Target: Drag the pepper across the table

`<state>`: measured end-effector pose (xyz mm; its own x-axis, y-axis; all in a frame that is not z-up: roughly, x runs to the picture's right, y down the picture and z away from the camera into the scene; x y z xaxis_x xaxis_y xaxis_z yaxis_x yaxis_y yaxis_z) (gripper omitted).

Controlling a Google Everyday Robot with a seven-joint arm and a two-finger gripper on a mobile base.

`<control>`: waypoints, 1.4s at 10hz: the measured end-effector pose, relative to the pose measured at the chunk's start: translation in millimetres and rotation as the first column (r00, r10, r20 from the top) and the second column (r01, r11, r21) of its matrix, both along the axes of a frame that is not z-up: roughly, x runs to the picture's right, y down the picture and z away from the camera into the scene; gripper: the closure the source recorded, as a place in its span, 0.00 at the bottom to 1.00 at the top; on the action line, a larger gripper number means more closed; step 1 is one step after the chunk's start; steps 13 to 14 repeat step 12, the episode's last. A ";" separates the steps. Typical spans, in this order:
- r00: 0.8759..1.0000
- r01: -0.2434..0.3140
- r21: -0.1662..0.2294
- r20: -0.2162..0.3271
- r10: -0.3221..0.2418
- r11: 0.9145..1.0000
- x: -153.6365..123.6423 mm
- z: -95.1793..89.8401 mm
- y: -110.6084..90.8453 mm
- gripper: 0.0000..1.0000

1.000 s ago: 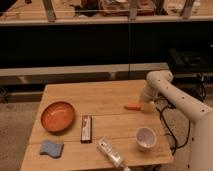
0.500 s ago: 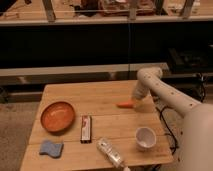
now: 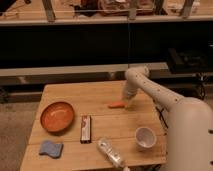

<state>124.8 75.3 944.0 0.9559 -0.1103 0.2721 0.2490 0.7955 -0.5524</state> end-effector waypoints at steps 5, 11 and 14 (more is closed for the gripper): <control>0.996 0.070 0.004 0.061 -0.070 0.998 -38.9 -1.3 -0.7 1.00; 0.983 0.138 0.012 0.118 -0.139 0.990 -78.5 -10.8 4.4 1.00; 0.980 0.152 0.015 0.130 -0.153 0.988 -84.2 -13.0 6.5 1.00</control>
